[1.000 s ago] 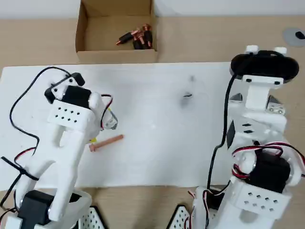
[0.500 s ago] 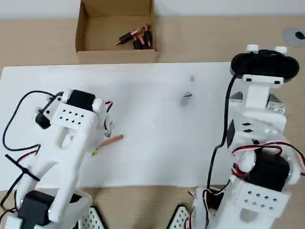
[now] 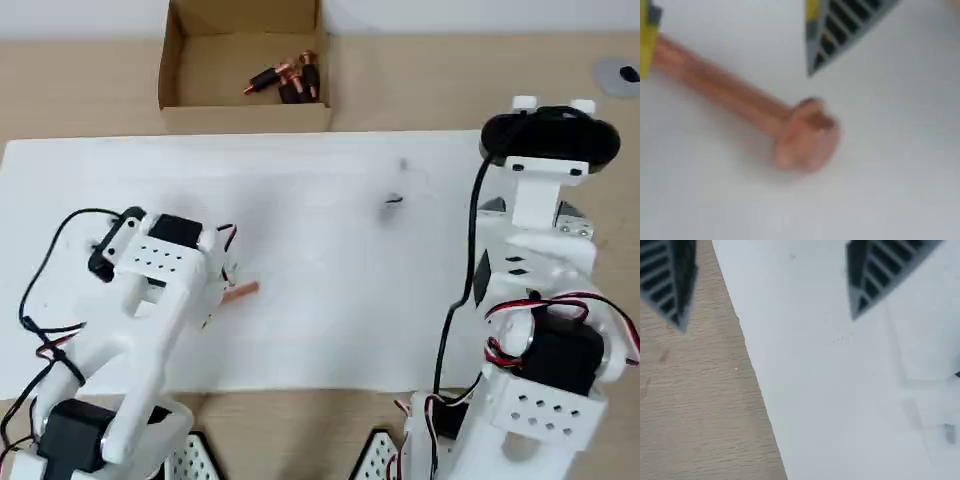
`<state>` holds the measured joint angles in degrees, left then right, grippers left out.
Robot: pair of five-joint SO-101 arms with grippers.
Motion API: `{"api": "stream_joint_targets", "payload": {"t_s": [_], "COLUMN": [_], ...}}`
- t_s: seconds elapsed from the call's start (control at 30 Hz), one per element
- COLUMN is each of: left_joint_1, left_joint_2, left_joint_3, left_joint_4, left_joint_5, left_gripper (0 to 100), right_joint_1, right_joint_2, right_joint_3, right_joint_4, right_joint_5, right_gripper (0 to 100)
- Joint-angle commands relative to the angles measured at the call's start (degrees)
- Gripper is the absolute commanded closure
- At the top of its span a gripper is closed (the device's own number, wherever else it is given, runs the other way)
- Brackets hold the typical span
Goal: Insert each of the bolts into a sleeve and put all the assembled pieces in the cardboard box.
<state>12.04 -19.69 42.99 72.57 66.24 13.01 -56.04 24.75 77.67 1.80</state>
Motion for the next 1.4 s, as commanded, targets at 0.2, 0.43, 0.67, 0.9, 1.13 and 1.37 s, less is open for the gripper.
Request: {"api": "stream_joint_targets", "payload": {"t_s": [0.2,0.43,0.67,0.9,1.13,1.37], "left_joint_1": [-0.8,-1.7,-11.4,-13.2,-13.5,-13.1], "left_joint_2": [-1.3,-1.5,-1.2,-1.2,-1.3,-1.8], "left_joint_3": [9.6,13.2,13.5,13.8,13.9,11.5], "left_joint_4": [-12.6,-17.4,-23.1,-22.9,-22.9,-21.6], "left_joint_5": [0.6,0.5,0.5,0.5,0.5,0.4], "left_gripper": [78,78,78,80,99,99], "right_joint_1": [0.9,0.9,0.9,0.9,0.9,0.9], "right_joint_2": [-0.7,-0.7,-0.7,-0.7,-0.7,-0.7], "right_joint_3": [0.0,0.0,0.1,0.1,0.1,0.1], "right_joint_4": [-1.2,-1.1,-0.9,-0.9,-0.4,1.4], "right_joint_5": [0.0,0.1,0.0,0.0,0.0,0.0], "right_gripper": [74.9,74.9,74.9,74.9,74.9,74.9]}}
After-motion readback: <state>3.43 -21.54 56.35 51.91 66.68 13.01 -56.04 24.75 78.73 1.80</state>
